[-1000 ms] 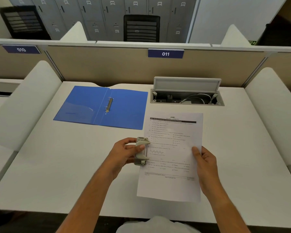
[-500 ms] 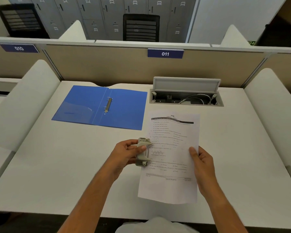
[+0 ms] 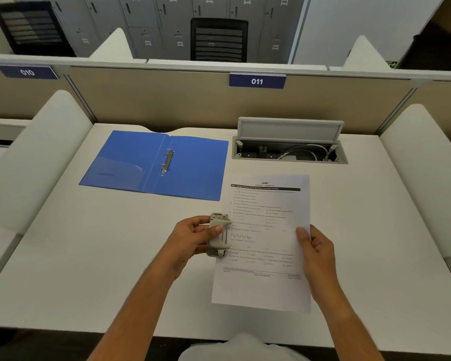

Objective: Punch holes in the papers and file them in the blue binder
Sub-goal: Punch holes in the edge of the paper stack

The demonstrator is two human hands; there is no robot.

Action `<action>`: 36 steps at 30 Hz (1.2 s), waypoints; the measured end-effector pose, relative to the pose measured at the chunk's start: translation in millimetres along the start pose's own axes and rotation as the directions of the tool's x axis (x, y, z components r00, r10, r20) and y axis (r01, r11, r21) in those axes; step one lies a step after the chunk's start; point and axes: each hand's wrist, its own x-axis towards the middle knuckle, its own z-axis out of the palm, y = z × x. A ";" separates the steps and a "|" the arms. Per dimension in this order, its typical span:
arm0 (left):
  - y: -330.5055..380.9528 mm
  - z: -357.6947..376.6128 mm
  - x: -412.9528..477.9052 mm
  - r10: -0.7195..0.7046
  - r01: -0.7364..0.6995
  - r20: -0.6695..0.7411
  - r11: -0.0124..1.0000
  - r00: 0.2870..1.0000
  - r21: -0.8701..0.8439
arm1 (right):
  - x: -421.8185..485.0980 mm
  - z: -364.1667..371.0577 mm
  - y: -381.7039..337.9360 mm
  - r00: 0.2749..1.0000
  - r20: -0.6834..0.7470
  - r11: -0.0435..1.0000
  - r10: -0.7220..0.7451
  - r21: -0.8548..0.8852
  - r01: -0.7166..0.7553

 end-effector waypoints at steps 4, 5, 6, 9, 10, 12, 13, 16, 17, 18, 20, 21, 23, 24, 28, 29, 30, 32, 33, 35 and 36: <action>-0.2 -2.0 0.7 -0.001 0.001 -0.003 1.000 1.000 -0.010 | -0.2 1.8 0.5 1.000 -0.001 1.000 -0.003 -0.003 0.003; -0.3 -2.0 0.6 -0.001 0.000 -0.004 1.000 1.000 -0.012 | -0.4 2.1 0.7 1.000 -0.003 1.000 -0.004 -0.007 0.004; -0.4 -2.0 0.6 0.000 0.000 -0.006 1.000 1.000 -0.014 | -0.5 2.5 0.8 1.000 -0.006 1.000 -0.004 -0.008 0.004; -0.6 -2.0 0.4 0.000 0.000 -0.011 1.000 1.000 -0.017 | -0.3 3.7 0.4 1.000 -0.015 1.000 0.005 -0.007 -0.005; -0.7 -1.9 0.3 -0.002 0.002 -0.013 1.000 1.000 -0.017 | -0.2 4.0 0.3 1.000 -0.018 1.000 0.006 -0.006 -0.007; -0.8 -2.3 0.5 -0.009 0.009 -0.019 1.000 1.000 -0.018 | -0.1 4.1 0.6 1.000 -0.024 1.000 0.007 -0.005 -0.007; -1.0 -2.4 0.6 -0.011 0.011 -0.021 1.000 1.000 -0.020 | -0.1 3.9 0.8 1.000 -0.025 1.000 0.007 -0.003 -0.007; -1.3 -2.5 0.9 -0.011 0.011 -0.024 0.999 1.000 -0.035 | -0.5 3.3 1.6 1.000 -0.027 1.000 0.010 0.005 -0.010; -1.2 -2.7 0.9 -0.011 0.010 -0.023 0.999 1.000 -0.038 | -0.8 3.5 1.4 1.000 -0.027 1.000 0.009 0.006 -0.009; -1.2 -3.1 1.1 -0.008 0.007 -0.020 0.999 1.000 -0.040 | -0.8 3.9 1.1 1.000 -0.028 1.000 0.006 0.010 -0.006; -0.9 -3.5 1.2 -0.003 0.003 -0.013 0.999 1.000 -0.038 | -0.8 4.6 0.6 1.000 -0.028 1.000 0.005 0.020 -0.004; -0.5 -3.6 1.5 -0.002 0.002 -0.012 0.999 1.000 -0.034 | -0.7 5.0 0.6 1.000 -0.029 1.000 0.006 0.025 -0.006; 0.2 -3.6 1.7 0.000 0.000 -0.014 1.000 1.000 -0.031 | -0.7 4.9 0.9 0.999 -0.034 1.000 0.012 0.028 -0.011; 0.4 -3.5 1.9 0.000 -0.001 -0.018 0.999 1.000 -0.033 | -0.9 5.0 1.3 0.999 -0.036 1.000 0.016 0.027 -0.015; 0.0 -2.2 2.2 0.004 -0.005 -0.038 0.999 0.999 -0.039 | -2.0 6.6 0.4 0.999 -0.043 0.999 0.026 0.029 -0.024; -0.3 -1.9 2.3 0.007 -0.008 -0.044 0.999 0.999 -0.040 | -1.9 6.8 0.1 0.999 -0.044 0.999 0.026 0.024 -0.025; -0.8 -1.9 2.1 0.010 -0.012 -0.050 0.999 0.999 -0.042 | -1.8 6.8 -0.3 0.999 -0.044 1.000 0.024 0.018 -0.024; -2.0 -2.0 2.3 0.011 -0.015 -0.068 0.999 0.998 -0.048 | -1.4 7.1 -0.7 0.999 -0.043 1.000 0.024 0.015 -0.023; -2.6 -2.0 2.4 0.011 -0.015 -0.078 0.999 0.997 -0.050 | -1.5 7.5 -0.9 0.999 -0.042 1.000 0.025 0.017 -0.024; -3.4 -1.6 3.1 0.013 -0.019 -0.097 0.998 0.995 -0.053 | -2.0 8.7 -1.2 0.999 -0.041 0.999 0.026 0.024 -0.025; -3.4 -1.4 3.3 0.015 -0.020 -0.100 0.998 0.995 -0.055 | -2.5 9.3 -1.3 0.999 -0.038 0.999 0.026 0.033 -0.025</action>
